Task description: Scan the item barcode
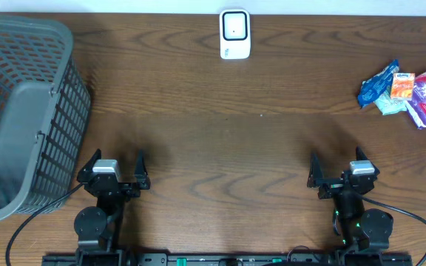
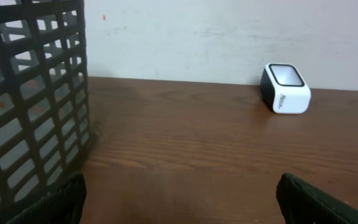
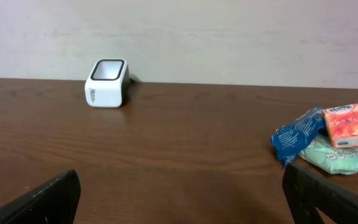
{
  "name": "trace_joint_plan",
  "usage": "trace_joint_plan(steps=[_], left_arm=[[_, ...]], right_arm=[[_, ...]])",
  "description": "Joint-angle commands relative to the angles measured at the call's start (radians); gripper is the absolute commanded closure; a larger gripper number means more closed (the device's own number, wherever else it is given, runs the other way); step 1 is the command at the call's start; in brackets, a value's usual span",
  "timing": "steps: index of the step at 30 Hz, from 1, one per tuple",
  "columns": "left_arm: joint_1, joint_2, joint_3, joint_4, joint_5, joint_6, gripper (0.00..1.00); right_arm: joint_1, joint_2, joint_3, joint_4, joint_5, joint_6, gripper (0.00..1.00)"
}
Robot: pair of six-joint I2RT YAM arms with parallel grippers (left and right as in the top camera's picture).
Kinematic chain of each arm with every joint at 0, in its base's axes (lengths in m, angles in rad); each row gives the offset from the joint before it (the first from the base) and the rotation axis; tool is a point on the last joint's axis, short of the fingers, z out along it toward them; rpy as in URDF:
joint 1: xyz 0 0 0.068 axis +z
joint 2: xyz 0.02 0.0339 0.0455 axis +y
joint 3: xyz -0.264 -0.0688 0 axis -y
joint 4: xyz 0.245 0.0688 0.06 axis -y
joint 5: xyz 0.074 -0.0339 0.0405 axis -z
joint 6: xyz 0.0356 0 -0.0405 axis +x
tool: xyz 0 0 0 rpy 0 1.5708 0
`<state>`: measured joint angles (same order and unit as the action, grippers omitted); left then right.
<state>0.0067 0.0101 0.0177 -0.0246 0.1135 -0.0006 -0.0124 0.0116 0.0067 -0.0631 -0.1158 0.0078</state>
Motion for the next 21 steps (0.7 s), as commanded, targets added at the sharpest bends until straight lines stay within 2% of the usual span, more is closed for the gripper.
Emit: trace_joint_plan(steps=[1, 21], left_arm=[[0.005, -0.009, -0.014, -0.046, 0.003, -0.015, 0.02], [0.005, -0.009, -0.014, -0.042, 0.005, 0.008, 0.02]], right_arm=[[-0.012, -0.006, 0.0, -0.004, -0.006, 0.014, 0.01], [-0.012, -0.006, 0.0, -0.004, -0.006, 0.014, 0.01]])
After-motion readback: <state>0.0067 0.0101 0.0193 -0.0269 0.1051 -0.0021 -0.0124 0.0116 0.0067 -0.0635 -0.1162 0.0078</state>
